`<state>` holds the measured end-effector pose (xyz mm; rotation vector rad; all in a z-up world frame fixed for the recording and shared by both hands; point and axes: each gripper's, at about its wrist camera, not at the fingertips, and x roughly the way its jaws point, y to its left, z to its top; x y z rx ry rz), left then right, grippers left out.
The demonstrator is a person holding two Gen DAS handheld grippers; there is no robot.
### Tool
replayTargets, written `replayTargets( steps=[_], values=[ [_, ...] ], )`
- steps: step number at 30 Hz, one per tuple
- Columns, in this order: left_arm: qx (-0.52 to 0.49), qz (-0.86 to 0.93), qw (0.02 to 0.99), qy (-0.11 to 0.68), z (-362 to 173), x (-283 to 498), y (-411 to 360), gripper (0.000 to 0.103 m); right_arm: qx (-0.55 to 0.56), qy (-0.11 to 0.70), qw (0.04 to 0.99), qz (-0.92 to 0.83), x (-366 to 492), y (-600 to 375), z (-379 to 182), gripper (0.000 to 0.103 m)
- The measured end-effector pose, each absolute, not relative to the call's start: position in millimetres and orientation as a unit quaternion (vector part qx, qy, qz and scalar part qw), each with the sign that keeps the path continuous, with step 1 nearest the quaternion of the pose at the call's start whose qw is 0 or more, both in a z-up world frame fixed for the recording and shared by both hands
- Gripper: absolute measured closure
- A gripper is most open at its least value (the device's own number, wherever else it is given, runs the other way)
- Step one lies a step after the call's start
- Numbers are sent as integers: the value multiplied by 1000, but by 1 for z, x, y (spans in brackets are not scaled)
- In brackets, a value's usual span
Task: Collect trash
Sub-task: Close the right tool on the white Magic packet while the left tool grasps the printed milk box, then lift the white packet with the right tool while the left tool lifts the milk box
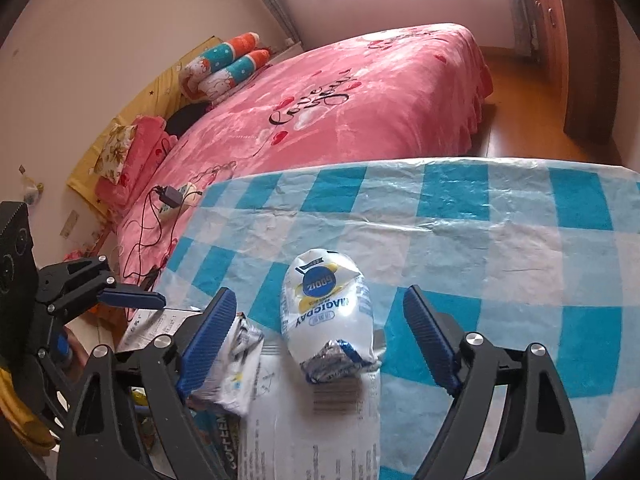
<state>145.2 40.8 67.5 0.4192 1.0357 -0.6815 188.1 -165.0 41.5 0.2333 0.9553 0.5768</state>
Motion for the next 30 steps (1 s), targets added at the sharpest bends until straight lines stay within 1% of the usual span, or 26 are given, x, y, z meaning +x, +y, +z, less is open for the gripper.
replayTargets(
  steps=[6, 9, 10, 11, 13, 19, 22, 24, 25, 29, 30],
  values=[
    [173, -314, 801, 480, 61, 149, 42, 21, 90, 463, 839, 272, 193, -155, 29, 29],
    [172, -312, 805, 475, 60, 147, 41, 21, 101, 465, 833, 282, 194, -155, 24, 35],
    [168, -312, 807, 473, 61, 146, 41, 21, 90, 467, 835, 278, 194, -153, 23, 41],
    [164, -314, 808, 472, 61, 145, 40, 21, 80, 467, 837, 274, 192, -153, 22, 45],
    [162, -316, 809, 468, 60, 141, 39, 21, 73, 463, 841, 271, 188, -153, 20, 50],
    [156, -322, 810, 465, 56, 127, 33, 21, 71, 453, 846, 272, 171, -158, 19, 51],
    [146, -330, 801, 478, 52, 118, 29, 21, 63, 450, 847, 274, 158, -160, 20, 52],
    [142, -333, 795, 487, 47, 110, 26, 21, 59, 445, 850, 276, 147, -162, 21, 55],
    [141, -337, 789, 493, 44, 105, 24, 21, 61, 443, 851, 277, 140, -165, 22, 60],
    [140, -350, 780, 500, 34, 83, 15, 21, 67, 439, 853, 274, 119, -174, 22, 60],
    [137, -351, 781, 497, 34, 76, 12, 23, 72, 438, 853, 273, 112, -177, 22, 60]
  ],
)
